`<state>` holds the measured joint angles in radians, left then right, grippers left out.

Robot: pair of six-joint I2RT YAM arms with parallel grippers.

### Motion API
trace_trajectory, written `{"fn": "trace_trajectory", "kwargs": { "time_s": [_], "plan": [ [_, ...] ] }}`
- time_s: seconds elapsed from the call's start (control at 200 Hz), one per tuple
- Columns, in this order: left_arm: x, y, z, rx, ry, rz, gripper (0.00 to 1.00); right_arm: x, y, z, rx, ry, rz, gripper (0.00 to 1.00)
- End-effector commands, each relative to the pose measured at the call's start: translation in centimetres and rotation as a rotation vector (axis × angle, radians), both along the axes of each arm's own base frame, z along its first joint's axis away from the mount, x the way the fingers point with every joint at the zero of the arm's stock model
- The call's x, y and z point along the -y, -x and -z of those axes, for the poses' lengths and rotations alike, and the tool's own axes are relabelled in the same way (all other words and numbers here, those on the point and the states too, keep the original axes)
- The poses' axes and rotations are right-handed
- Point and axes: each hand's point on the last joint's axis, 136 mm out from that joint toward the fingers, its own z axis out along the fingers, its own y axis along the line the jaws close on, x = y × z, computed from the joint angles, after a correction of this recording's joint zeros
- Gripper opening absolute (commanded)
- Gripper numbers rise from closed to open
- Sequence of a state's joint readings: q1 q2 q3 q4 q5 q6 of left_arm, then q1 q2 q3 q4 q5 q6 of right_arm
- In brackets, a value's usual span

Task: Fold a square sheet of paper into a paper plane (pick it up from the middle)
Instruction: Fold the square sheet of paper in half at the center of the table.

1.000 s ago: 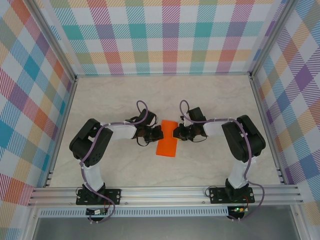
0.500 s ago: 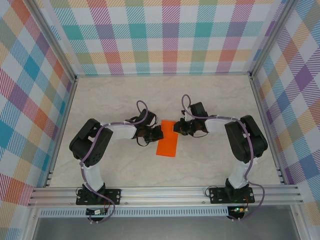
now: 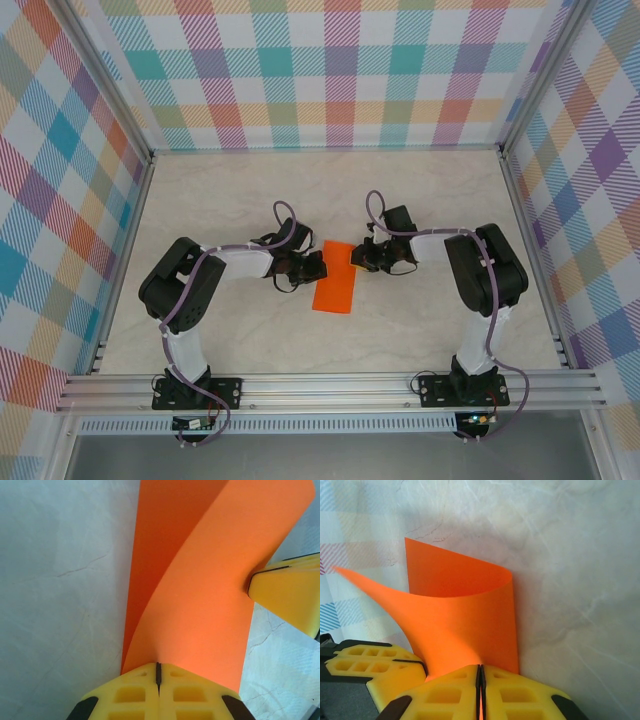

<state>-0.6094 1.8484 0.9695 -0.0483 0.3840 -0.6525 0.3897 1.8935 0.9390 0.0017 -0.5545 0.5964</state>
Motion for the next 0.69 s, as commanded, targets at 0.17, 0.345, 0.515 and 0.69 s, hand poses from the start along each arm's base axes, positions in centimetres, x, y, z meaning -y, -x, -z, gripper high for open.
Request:
{"fn": "trace_trajectory", "kwargs": {
  "time_s": [0.17,0.345,0.515,0.69],
  "plan": [
    [-2.6,3.6,4.1,-0.124,-0.145,0.02,0.0,-0.6,-1.1,-3.5,0.052,-0.004,-0.03,0.12],
    [-2.6,3.7,4.1,-0.124,-0.145,0.022,0.0,-0.8,-1.6,-2.4,0.03,0.005,-0.028,0.12],
    [-2.6,3.6,3.9,-0.119,-0.144,0.022,0.0,-0.3,-1.7,0.3,-0.009,0.042,0.001,0.12],
    [-2.7,3.6,3.9,-0.12,-0.146,0.024,0.0,-0.2,-1.3,1.0,-0.042,0.049,0.011,0.12]
  ]
}}
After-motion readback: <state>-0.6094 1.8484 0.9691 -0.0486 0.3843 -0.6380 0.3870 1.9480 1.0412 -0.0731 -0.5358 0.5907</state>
